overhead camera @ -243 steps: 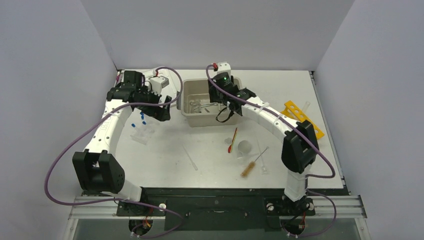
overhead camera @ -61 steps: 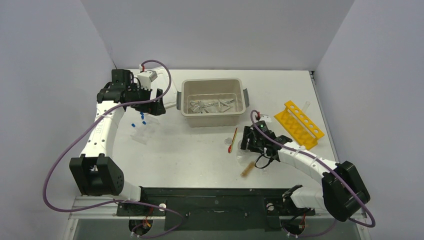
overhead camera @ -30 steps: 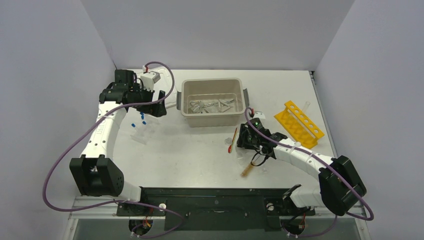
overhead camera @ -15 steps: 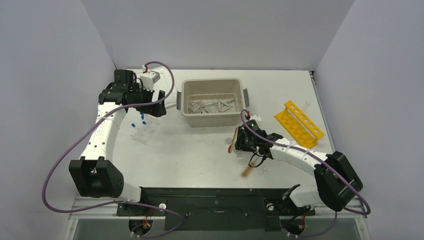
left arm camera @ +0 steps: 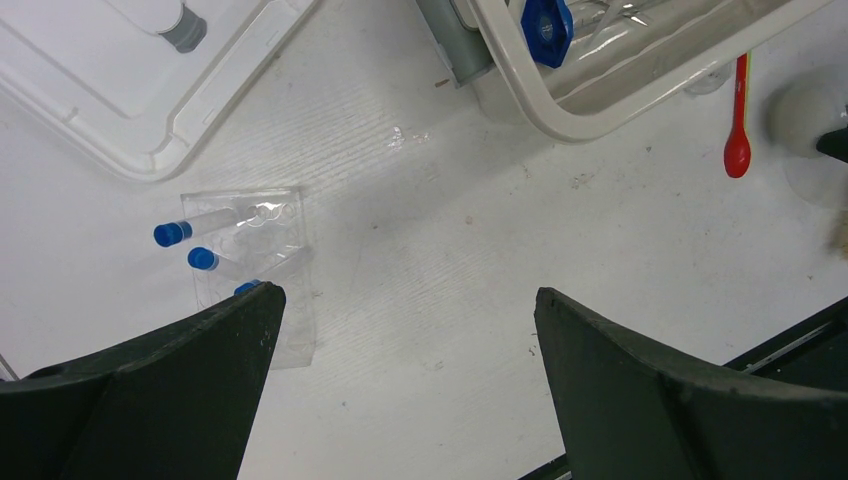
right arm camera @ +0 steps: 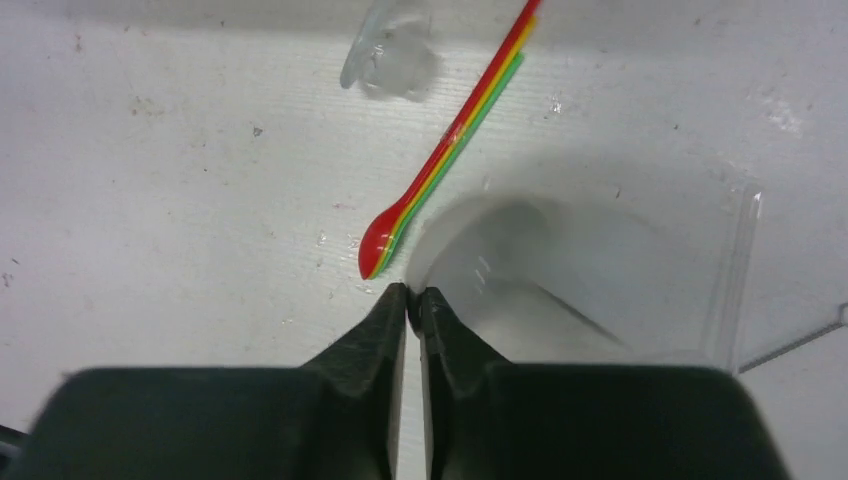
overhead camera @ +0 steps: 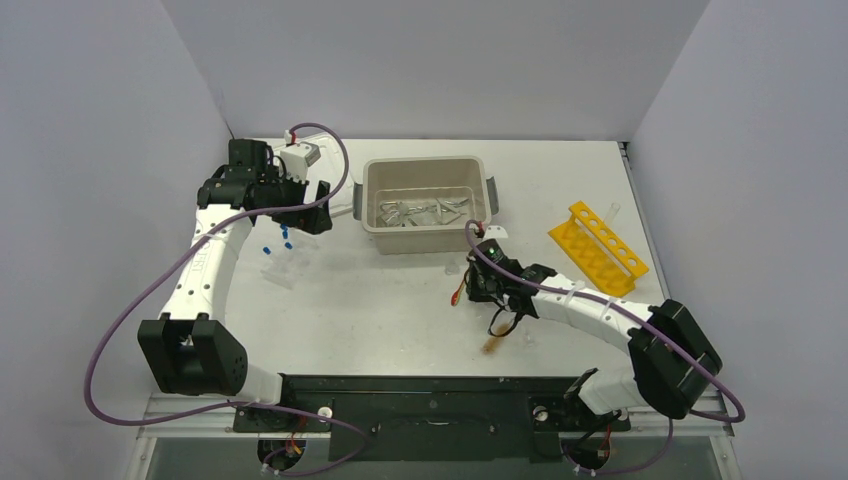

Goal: Organize the chemistry lab equipment
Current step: Pick up the chemistry item at the center of the board.

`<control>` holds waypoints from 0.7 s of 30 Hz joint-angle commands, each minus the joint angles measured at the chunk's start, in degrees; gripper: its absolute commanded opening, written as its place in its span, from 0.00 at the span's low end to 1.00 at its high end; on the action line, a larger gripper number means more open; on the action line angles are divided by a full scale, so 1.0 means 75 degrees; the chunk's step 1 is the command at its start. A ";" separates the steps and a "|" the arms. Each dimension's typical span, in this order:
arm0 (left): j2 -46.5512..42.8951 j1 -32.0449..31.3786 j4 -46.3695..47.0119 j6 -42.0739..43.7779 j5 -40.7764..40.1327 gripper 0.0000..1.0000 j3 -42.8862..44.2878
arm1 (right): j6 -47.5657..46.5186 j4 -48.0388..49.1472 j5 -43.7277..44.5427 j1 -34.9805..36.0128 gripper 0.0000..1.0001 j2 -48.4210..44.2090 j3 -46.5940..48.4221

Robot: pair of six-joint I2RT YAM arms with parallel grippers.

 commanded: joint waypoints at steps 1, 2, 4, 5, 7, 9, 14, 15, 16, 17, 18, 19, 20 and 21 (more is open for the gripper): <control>-0.0259 -0.0010 0.0096 0.0127 -0.0025 0.97 0.0022 | -0.0288 -0.0050 0.0240 0.0109 0.00 -0.0092 0.0491; -0.0272 -0.0015 0.0109 0.0137 -0.0044 0.97 0.0007 | -0.0313 -0.0026 0.0179 0.0123 0.00 -0.0091 0.0533; -0.0299 -0.0015 0.0128 0.0165 -0.0073 0.97 -0.0046 | -0.0411 0.0015 0.0013 0.0143 0.00 -0.0065 0.0652; -0.0323 -0.0012 0.0129 0.0170 -0.0091 0.97 -0.0082 | -0.0485 0.0043 -0.0050 0.0147 0.00 -0.0022 0.0720; -0.0354 -0.0015 0.0140 0.0200 -0.0130 0.97 -0.0124 | -0.0570 0.0074 -0.0243 0.0150 0.00 0.0057 0.0815; -0.0394 -0.0009 0.0152 0.0237 -0.0158 0.96 -0.0165 | -0.0638 0.0044 -0.0348 0.0162 0.00 0.0147 0.0900; -0.0452 0.0003 0.0191 0.0286 -0.0197 0.97 -0.0287 | -0.0792 -0.0023 -0.0369 0.0159 0.00 0.0324 0.1044; -0.0472 0.0000 0.0212 0.0291 -0.0201 0.97 -0.0306 | -0.0829 -0.0069 -0.0357 0.0168 0.00 0.0358 0.1085; -0.0468 0.0002 0.0224 0.0292 -0.0202 0.97 -0.0352 | -0.0909 -0.0151 -0.0353 0.0165 0.00 0.0427 0.1212; -0.0474 0.0003 0.0247 0.0296 -0.0191 0.97 -0.0381 | -0.0958 -0.0204 -0.0341 0.0163 0.00 0.0467 0.1291; -0.0466 -0.0003 0.0252 0.0294 -0.0179 0.97 -0.0388 | -0.1056 -0.0334 -0.0327 0.0169 0.00 0.0551 0.1486; -0.0467 0.0002 0.0257 0.0287 -0.0170 0.97 -0.0402 | -0.1107 -0.0395 -0.0288 0.0167 0.00 0.0594 0.1587; -0.0461 0.0003 0.0258 0.0284 -0.0163 0.97 -0.0404 | -0.1195 -0.0546 -0.0242 0.0165 0.00 0.0656 0.1820; -0.0458 0.0003 0.0267 0.0267 -0.0149 0.97 -0.0403 | -0.1241 -0.0612 -0.0161 0.0166 0.00 0.0681 0.2052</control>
